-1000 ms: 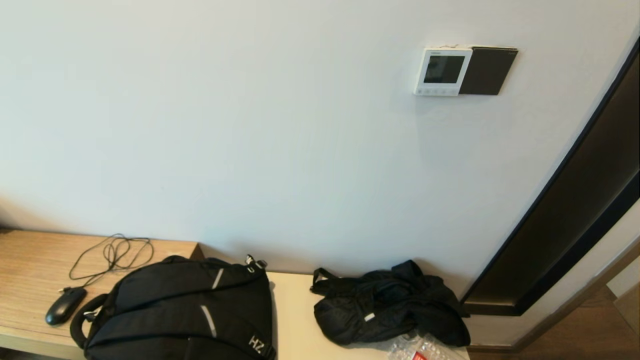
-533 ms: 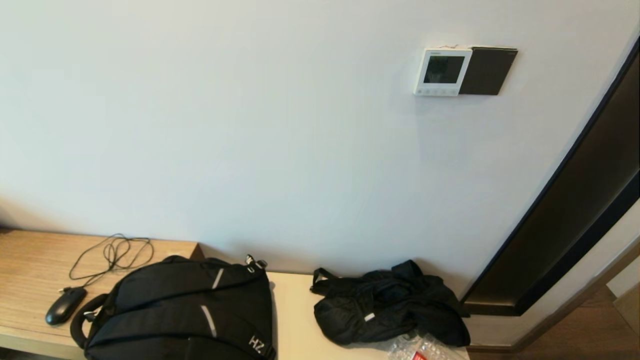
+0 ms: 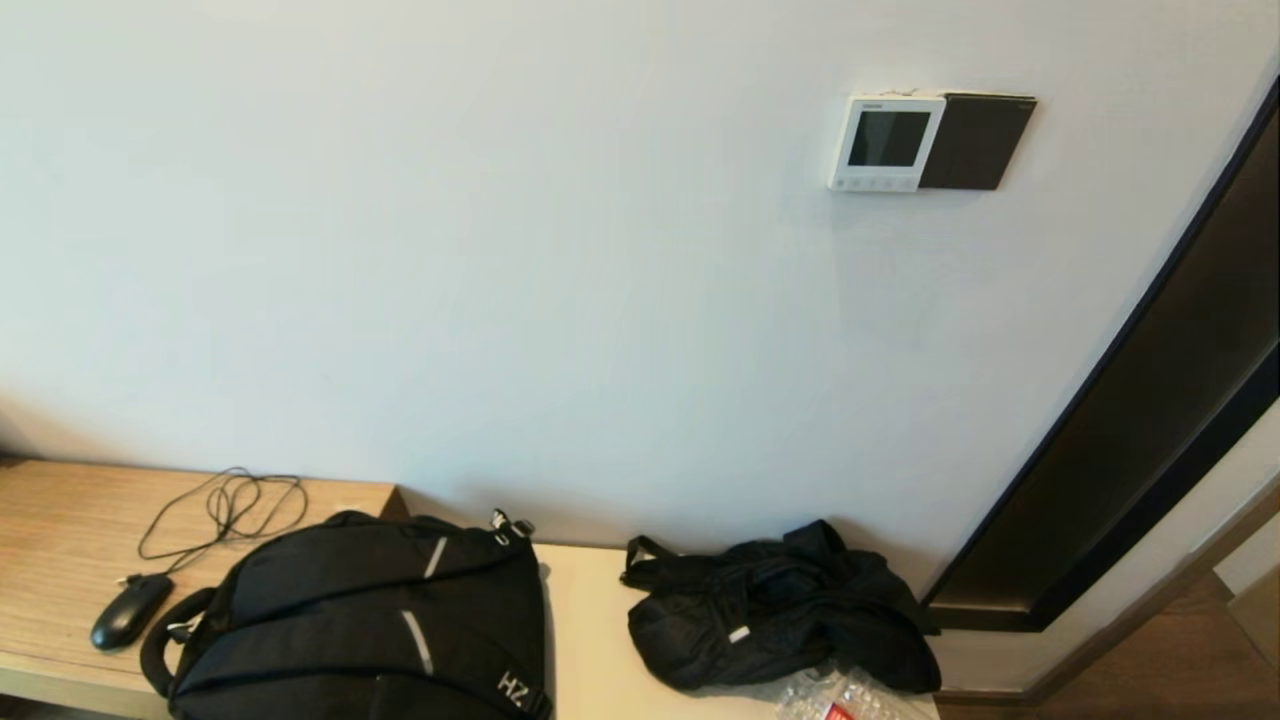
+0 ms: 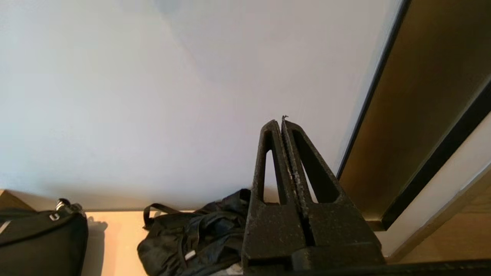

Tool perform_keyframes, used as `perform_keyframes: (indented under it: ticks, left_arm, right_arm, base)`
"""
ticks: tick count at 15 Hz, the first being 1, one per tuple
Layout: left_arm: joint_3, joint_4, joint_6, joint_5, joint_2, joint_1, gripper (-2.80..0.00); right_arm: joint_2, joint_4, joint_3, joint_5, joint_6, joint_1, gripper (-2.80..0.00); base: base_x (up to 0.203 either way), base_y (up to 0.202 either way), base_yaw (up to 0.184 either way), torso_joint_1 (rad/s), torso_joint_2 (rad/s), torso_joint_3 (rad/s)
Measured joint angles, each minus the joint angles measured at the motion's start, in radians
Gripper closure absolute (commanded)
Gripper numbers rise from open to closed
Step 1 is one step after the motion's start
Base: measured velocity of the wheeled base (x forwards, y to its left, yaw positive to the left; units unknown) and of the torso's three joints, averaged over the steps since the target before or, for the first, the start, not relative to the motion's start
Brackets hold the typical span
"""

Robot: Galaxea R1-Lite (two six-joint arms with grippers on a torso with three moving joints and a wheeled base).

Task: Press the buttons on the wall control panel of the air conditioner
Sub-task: Turn on the central air conditioner

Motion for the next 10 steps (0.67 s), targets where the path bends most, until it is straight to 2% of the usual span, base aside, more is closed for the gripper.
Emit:
perform_keyframes:
  ticks: [5,10]
  left_arm:
    - [0.0,0.0,0.0,0.0,0.0,0.0,0.0]
    - [0.0,0.0,-0.001,0.0,0.0,0.0,0.0]
  right_arm:
    - [0.366,-0.121,-0.221,-0.047,-0.008,0.018,0.0]
    - [0.668,-0.147,-0.496,-0.137,-0.021,0.101,0.0]
  base:
    - [0.0,0.0,0.0,0.0,0.0,0.0]
    - [0.0,0.0,0.0,0.0,0.0,0.0]
